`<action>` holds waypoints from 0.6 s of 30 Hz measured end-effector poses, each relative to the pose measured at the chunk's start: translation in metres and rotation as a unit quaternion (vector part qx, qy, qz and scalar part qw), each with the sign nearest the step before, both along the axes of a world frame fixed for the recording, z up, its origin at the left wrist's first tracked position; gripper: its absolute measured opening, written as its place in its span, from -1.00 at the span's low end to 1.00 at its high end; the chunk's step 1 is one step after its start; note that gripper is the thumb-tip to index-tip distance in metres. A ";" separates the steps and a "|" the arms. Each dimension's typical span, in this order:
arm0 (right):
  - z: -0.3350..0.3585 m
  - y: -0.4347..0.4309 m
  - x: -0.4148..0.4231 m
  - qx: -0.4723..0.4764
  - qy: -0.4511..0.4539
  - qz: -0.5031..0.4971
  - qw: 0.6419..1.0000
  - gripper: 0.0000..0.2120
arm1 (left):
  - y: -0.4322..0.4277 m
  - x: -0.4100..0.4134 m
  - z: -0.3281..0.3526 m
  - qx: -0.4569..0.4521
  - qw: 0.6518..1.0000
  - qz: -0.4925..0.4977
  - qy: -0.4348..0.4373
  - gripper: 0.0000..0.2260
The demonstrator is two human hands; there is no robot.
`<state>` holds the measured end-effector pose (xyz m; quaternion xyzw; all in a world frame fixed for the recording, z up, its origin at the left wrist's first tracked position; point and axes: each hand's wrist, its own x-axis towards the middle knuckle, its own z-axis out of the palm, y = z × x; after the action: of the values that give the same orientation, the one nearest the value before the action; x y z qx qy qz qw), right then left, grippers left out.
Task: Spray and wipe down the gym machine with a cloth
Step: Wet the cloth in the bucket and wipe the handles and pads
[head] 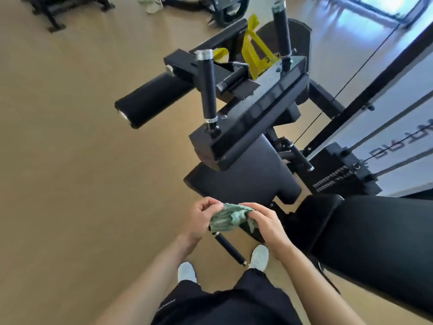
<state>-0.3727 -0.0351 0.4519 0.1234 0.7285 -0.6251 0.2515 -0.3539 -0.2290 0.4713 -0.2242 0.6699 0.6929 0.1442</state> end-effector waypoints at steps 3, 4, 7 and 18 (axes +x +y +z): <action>0.009 -0.042 0.015 0.036 0.030 -0.060 0.997 -0.64 | -0.042 0.015 0.009 0.027 1.000 0.016 -0.004 -0.78; 0.013 -0.055 0.020 0.048 0.049 -0.066 0.995 -0.60 | -0.055 0.019 0.011 0.032 0.999 0.023 -0.005 -0.76; 0.031 -0.094 0.030 0.068 0.082 -0.014 0.994 -0.57 | -0.088 0.032 0.019 0.042 0.999 0.034 0.002 -0.75; 0.056 -0.206 0.019 0.152 0.165 0.268 0.937 -0.79 | -0.190 0.045 0.034 0.010 0.993 -0.013 0.118 -0.78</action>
<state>-0.3533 -0.2409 0.5077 -0.1447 0.8522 -0.4279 0.2641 -0.3094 -0.4191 0.5048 -0.1313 0.6781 0.7192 0.0755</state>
